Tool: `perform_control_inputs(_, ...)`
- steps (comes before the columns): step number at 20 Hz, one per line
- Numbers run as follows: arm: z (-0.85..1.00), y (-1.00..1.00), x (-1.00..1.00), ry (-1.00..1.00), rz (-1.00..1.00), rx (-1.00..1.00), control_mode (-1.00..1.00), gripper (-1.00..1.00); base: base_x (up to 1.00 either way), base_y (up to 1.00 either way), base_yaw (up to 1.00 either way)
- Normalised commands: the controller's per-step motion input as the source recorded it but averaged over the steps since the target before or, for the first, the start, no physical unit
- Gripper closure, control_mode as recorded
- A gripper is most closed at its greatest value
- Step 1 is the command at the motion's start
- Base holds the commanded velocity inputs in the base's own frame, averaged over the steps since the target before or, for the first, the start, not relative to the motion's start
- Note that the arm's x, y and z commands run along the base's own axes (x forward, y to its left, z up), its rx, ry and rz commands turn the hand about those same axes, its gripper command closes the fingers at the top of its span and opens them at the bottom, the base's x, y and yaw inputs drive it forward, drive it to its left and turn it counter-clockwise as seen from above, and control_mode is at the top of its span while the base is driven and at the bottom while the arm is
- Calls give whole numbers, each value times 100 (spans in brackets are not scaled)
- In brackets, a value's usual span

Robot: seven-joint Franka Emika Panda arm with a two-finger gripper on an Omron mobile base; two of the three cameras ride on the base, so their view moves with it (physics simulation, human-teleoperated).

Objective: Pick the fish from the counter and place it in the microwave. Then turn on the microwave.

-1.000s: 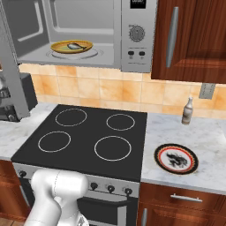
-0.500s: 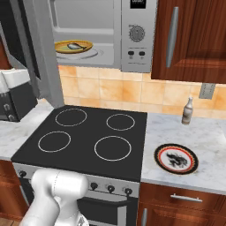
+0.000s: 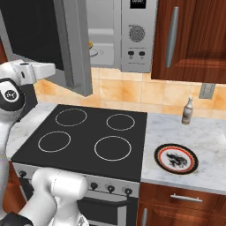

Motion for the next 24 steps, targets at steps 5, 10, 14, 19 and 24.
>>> perform_control_inputs(5, 0, -27, 44, 0, 5, 7, -100, 100, 0, 0, 0)
perform_control_inputs(10, 0, -25, 35, -1, 11, 8, -100, 100, 0, 0, 0)
perform_control_inputs(14, 0, -20, 41, -1, 13, 10, -100, 100, 0, 0, 0)
perform_control_inputs(19, 0, -22, 47, -1, 15, 11, -100, 100, 0, 0, 0)
perform_control_inputs(24, 2, -11, 43, -1, 14, 9, -100, 100, 0, 0, 0)
